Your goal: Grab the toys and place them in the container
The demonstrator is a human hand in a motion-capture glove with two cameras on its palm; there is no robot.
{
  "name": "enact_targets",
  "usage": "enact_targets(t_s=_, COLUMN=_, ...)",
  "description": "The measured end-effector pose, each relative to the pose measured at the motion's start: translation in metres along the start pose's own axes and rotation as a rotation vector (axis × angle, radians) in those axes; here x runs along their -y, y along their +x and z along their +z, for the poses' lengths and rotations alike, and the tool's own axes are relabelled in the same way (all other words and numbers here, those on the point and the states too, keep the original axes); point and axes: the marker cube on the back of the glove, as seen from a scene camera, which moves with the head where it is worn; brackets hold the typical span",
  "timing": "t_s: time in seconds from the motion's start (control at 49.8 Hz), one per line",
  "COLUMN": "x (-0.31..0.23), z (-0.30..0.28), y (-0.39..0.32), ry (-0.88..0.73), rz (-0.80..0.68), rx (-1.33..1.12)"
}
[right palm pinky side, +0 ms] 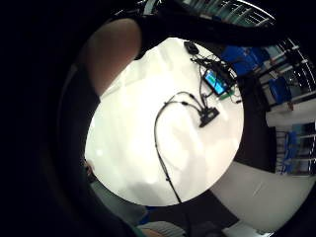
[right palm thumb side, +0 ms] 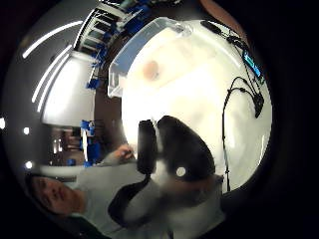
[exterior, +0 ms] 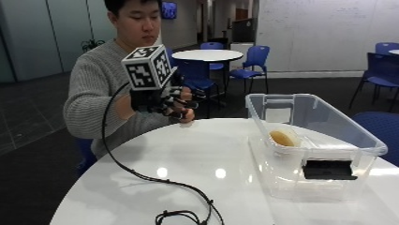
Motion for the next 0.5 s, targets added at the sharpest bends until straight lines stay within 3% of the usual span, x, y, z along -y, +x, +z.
enact_targets(t_s=0.161, x=-0.099, z=0.064, y=-0.038, ry=-0.048, rz=-0.132, rx=0.066)
enact_targets(t_s=0.301, x=-0.19, z=0.112, y=-0.068, ry=-0.016, rz=-0.127, rx=0.055)
enact_targets(t_s=0.502, x=-0.225, z=0.144, y=-0.074, ry=-0.034, rz=-0.059, rx=0.015)
